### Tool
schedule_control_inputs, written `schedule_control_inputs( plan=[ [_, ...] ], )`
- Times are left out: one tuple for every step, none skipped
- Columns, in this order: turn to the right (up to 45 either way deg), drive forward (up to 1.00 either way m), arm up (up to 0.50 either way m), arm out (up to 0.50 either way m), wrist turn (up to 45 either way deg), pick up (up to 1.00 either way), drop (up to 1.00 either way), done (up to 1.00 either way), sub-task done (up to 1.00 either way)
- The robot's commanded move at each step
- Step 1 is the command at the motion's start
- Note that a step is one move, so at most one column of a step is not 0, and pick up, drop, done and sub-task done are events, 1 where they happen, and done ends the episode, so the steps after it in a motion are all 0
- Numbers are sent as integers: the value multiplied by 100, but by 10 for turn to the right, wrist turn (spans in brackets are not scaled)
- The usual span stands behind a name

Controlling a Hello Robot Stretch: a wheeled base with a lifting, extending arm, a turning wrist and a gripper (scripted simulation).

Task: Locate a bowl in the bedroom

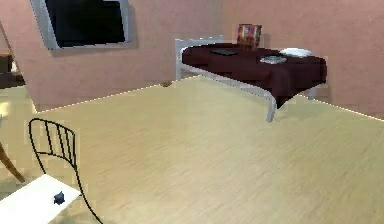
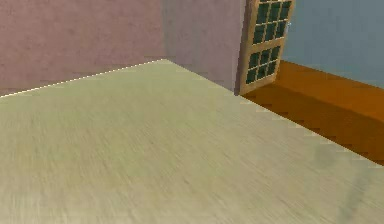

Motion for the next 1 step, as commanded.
schedule_control_inputs(
  plan=[
    [0, 55, 0, 0, 0, 0, 0, 0, 0]
  ],
)
